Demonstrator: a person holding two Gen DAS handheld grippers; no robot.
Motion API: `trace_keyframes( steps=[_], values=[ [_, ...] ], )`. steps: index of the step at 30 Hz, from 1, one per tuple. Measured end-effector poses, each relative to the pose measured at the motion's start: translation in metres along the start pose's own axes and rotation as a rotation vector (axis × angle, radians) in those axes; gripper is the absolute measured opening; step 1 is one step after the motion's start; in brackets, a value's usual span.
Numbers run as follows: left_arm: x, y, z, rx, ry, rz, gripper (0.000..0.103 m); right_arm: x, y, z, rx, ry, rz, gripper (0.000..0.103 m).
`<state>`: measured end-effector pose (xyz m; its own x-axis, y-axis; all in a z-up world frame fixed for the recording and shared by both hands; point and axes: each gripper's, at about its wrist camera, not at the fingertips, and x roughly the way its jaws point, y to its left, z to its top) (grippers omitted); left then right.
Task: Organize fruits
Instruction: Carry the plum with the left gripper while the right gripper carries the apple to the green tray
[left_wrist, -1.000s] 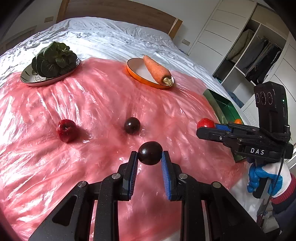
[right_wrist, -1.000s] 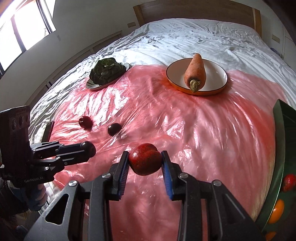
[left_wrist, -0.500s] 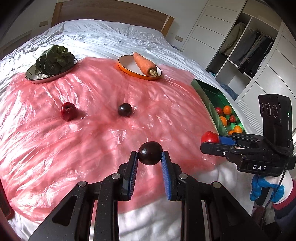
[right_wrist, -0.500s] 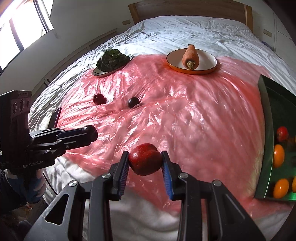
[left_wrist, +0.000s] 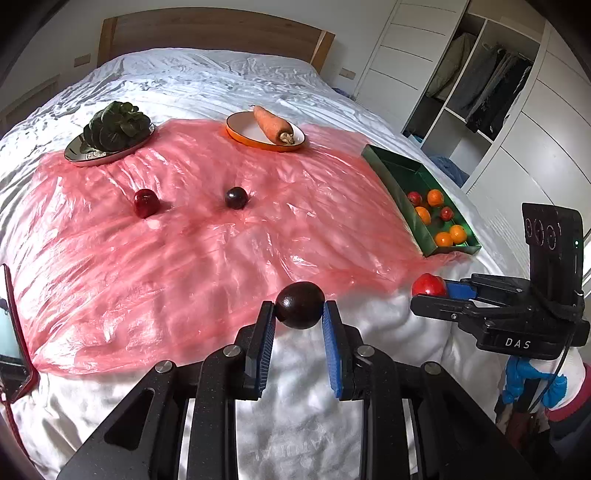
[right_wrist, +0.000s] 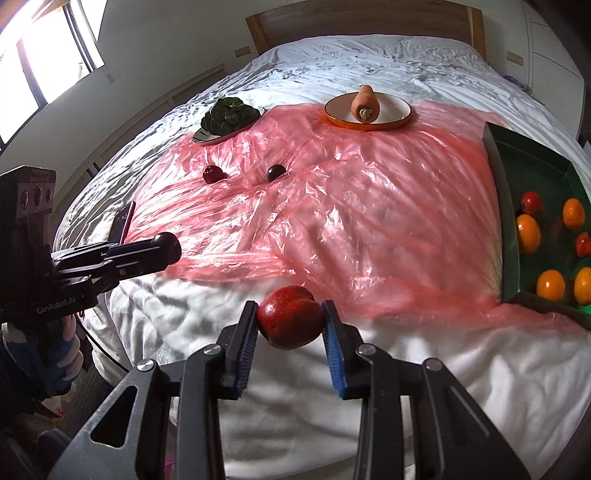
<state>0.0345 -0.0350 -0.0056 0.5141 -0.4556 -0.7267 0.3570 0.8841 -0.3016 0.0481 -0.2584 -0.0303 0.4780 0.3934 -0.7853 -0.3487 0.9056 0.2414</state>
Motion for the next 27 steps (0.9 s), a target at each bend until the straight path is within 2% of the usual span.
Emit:
trace_keyframes(
  steps=[7,17,21,27],
  values=[
    [0.004,-0.032,0.002,0.044,0.018,-0.010,0.022,-0.024,-0.025,-0.029,0.058,-0.021,-0.023,0.101],
    [0.032,-0.099,0.019,0.151,0.067,-0.057,0.022,-0.068,-0.091,-0.056,0.154,-0.068,-0.107,0.100],
    [0.052,-0.125,0.041,0.188,0.078,-0.082,0.022,-0.083,-0.119,-0.053,0.178,-0.102,-0.146,0.100],
    [0.094,-0.162,0.087,0.241,0.074,-0.108,0.022,-0.093,-0.161,-0.028,0.200,-0.167,-0.182,0.101]
  ],
)
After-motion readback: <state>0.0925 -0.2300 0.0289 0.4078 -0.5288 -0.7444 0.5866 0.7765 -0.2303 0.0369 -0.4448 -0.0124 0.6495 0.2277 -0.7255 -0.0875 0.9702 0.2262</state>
